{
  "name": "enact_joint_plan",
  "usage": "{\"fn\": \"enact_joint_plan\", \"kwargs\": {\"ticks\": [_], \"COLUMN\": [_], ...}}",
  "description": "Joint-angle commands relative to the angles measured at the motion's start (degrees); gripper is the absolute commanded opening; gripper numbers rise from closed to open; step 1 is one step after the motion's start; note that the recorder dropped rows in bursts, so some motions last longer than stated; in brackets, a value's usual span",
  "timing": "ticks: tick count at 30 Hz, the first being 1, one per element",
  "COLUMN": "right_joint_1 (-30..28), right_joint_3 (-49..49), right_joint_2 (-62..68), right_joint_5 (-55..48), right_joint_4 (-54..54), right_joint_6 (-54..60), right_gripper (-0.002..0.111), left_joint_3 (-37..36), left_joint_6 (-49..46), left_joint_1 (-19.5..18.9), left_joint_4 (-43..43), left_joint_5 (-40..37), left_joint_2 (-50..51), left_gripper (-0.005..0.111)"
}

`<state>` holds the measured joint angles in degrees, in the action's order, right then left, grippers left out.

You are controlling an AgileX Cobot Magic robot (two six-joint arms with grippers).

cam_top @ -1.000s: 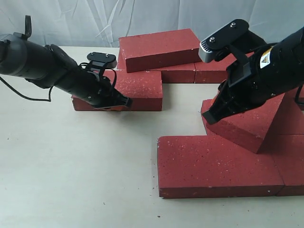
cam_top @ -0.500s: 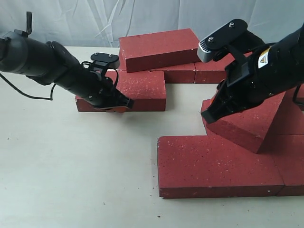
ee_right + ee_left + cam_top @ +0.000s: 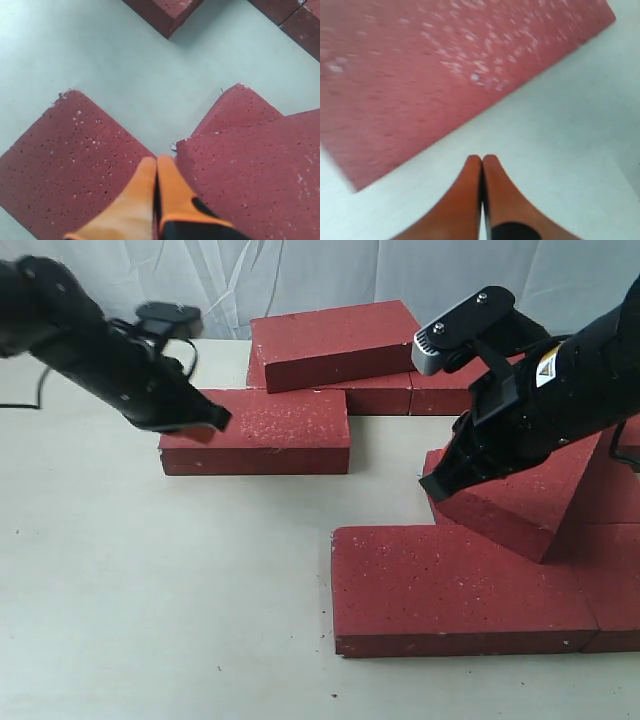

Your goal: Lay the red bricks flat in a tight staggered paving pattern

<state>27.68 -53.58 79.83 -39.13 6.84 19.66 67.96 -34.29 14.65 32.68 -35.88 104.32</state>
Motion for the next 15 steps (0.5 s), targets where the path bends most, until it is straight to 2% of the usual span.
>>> {"fn": "enact_joint_plan", "kwargs": {"ticks": [1, 3, 6, 11, 15], "right_joint_1": [-0.2, -0.2, -0.2, -0.4, -0.4], "right_joint_3": [0.1, 0.1, -2.6, -20.2, -33.2], "right_joint_2": [2.3, 4.3, 9.1, 22.8, 32.9], "right_joint_5": [5.0, 10.4, 15.0, 1.7, -4.0], "right_joint_4": [6.9, 11.1, 12.7, 9.5, 0.1], "right_joint_6": [0.1, 0.1, 1.7, 1.5, -7.0], "right_gripper": [-0.001, -0.001, -0.001, -0.001, -0.001], "left_joint_3": [0.1, 0.1, 0.1, 0.1, 1.5], "left_joint_6": [9.0, 11.7, 11.9, 11.6, 10.0], "left_joint_1": [-9.8, -14.4, -18.0, -18.0, -17.0], "left_joint_4": [-6.5, -7.4, -6.6, -3.9, -0.5], "left_joint_5": [0.8, -0.8, -0.9, 5.0, 6.6], "left_joint_2": [-3.6, -3.4, -1.8, 3.0, 8.9], "left_gripper": [0.000, 0.000, 0.000, 0.000, 0.000]}}
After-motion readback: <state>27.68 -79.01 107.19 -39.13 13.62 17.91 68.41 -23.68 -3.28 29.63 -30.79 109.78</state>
